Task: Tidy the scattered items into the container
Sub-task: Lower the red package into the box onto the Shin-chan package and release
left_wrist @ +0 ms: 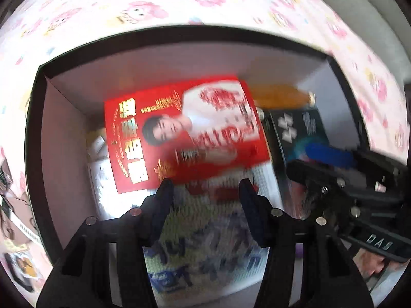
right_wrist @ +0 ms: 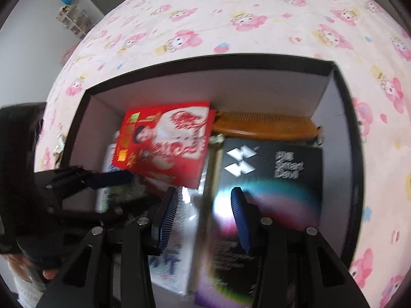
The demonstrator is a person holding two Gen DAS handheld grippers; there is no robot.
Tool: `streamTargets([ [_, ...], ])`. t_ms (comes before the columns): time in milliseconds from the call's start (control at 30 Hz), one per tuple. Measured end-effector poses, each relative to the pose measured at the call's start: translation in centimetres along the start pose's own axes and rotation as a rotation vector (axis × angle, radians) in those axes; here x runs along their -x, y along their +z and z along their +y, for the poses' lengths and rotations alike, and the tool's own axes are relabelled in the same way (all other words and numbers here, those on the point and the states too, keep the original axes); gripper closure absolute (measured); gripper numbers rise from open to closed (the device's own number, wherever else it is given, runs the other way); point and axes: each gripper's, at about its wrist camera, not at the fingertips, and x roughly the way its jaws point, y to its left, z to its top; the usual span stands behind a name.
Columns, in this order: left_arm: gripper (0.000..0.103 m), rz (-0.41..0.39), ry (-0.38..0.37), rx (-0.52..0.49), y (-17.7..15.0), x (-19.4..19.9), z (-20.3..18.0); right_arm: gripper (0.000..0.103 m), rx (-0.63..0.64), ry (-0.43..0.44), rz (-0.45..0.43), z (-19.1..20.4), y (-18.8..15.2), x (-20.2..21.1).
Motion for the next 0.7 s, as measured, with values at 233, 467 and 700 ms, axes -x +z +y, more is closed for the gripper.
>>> streamTargets([
  [233,0.049,-0.055,-0.066,0.11,-1.2,2.2,1.1,0.076,0.026,0.015,-0.111,-0.5,0.3,2.6],
  [467,0.05,-0.147,-0.139,0.25,-0.9,3.8,2.5,0.076,0.008,0.053,-0.026,0.4,2.4,-1.2],
  [700,0.049,-0.175,-0.131,0.254,-1.6,4.8,2.3,0.073,-0.009,0.128,0.056,0.6,3.2,-3.9],
])
